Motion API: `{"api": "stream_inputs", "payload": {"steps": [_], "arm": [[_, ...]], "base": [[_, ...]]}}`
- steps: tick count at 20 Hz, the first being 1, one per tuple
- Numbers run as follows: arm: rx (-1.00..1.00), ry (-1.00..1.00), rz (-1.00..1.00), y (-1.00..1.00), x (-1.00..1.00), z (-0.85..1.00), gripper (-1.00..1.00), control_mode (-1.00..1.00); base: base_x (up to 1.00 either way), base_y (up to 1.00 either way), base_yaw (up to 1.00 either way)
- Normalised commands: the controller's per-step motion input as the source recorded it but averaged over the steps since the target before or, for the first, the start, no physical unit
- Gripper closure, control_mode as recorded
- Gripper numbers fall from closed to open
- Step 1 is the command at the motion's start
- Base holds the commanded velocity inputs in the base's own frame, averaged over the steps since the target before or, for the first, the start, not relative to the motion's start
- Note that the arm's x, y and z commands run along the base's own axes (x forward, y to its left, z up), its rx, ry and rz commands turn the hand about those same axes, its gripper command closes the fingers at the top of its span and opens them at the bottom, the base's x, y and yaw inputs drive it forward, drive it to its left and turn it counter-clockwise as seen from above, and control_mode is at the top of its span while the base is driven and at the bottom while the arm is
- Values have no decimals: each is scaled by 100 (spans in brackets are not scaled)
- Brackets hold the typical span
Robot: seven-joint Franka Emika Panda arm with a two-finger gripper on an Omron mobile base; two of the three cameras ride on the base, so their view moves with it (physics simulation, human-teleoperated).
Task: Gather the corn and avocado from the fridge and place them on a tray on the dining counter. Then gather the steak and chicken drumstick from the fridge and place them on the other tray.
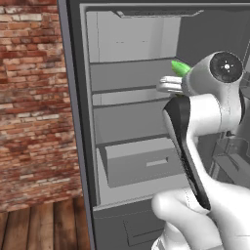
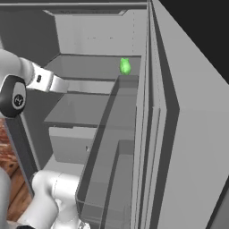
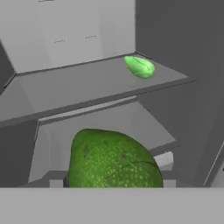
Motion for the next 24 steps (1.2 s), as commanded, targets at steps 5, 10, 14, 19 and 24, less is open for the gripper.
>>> {"api": "stream_inputs", "payload": {"steps": [5, 10, 14, 19, 24], "arm": [[0, 5, 13, 18, -74, -3, 100, -100], [-2, 9, 8, 9, -64, -25, 100, -100], [-6, 14, 2, 21, -10, -33, 100, -100], [-2, 4, 1, 6, 0, -10, 100, -100], [-2, 1, 1, 7, -1, -6, 100, 100]], "base": [[0, 0, 0], [0, 0, 0], [0, 0, 0], [0, 0, 0], [-29, 21, 1]]}}
